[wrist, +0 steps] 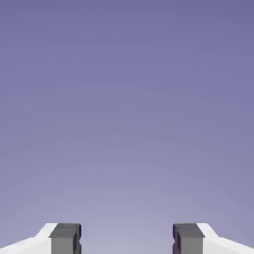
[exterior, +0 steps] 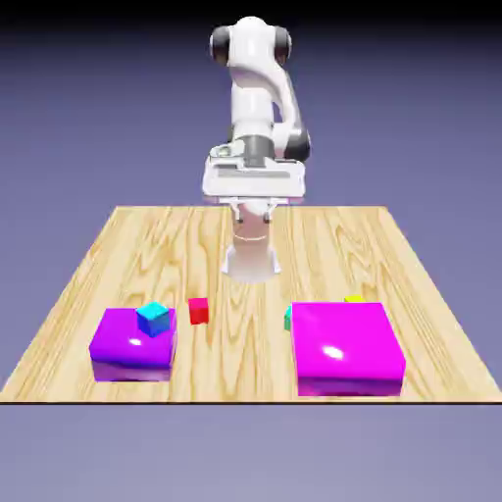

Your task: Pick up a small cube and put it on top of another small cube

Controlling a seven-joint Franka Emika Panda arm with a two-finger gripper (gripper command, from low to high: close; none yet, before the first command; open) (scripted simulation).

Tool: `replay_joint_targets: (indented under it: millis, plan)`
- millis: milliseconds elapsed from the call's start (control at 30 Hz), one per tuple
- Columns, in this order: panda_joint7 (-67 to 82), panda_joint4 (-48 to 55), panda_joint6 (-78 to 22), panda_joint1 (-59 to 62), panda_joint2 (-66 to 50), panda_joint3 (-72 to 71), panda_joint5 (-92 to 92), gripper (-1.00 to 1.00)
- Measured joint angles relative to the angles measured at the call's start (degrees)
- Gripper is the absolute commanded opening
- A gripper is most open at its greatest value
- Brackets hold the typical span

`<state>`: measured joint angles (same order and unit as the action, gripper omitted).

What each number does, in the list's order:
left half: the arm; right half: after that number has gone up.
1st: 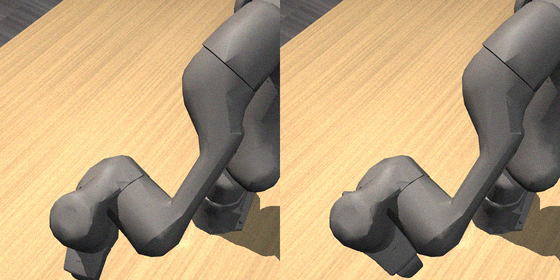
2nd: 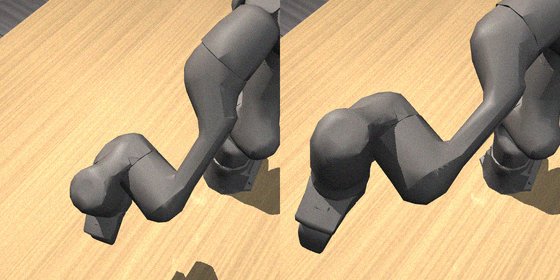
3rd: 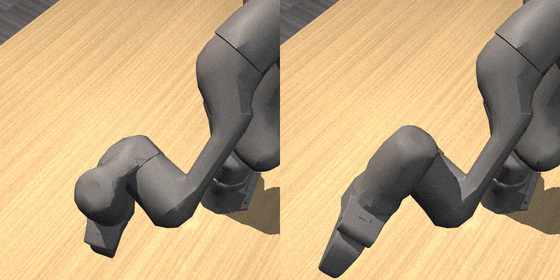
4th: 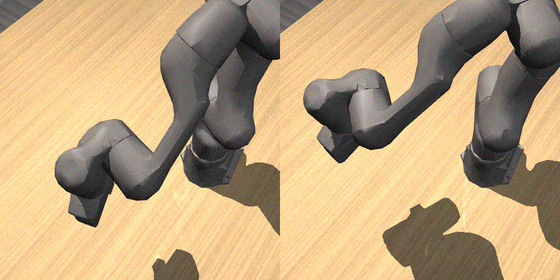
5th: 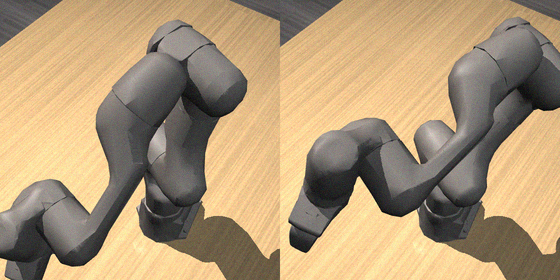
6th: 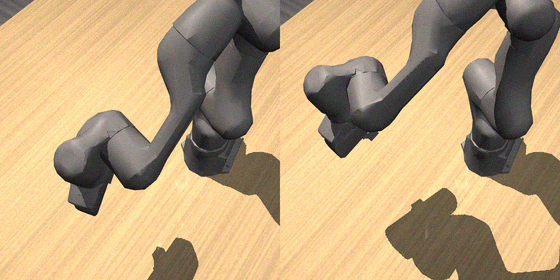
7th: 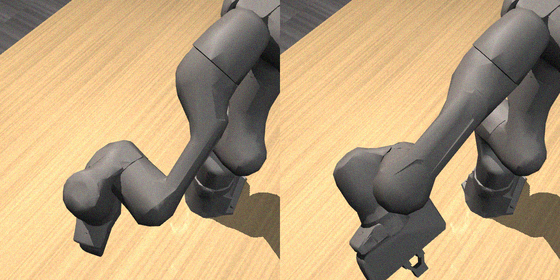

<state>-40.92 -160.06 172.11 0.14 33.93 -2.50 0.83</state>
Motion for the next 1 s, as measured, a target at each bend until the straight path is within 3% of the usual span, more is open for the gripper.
replay_joint_targets:
  millis: [1000]
  plan:
    - [38.2, 23.5, -47.2, 20.5, 31.6, -62.3, 20.7, 0.0]
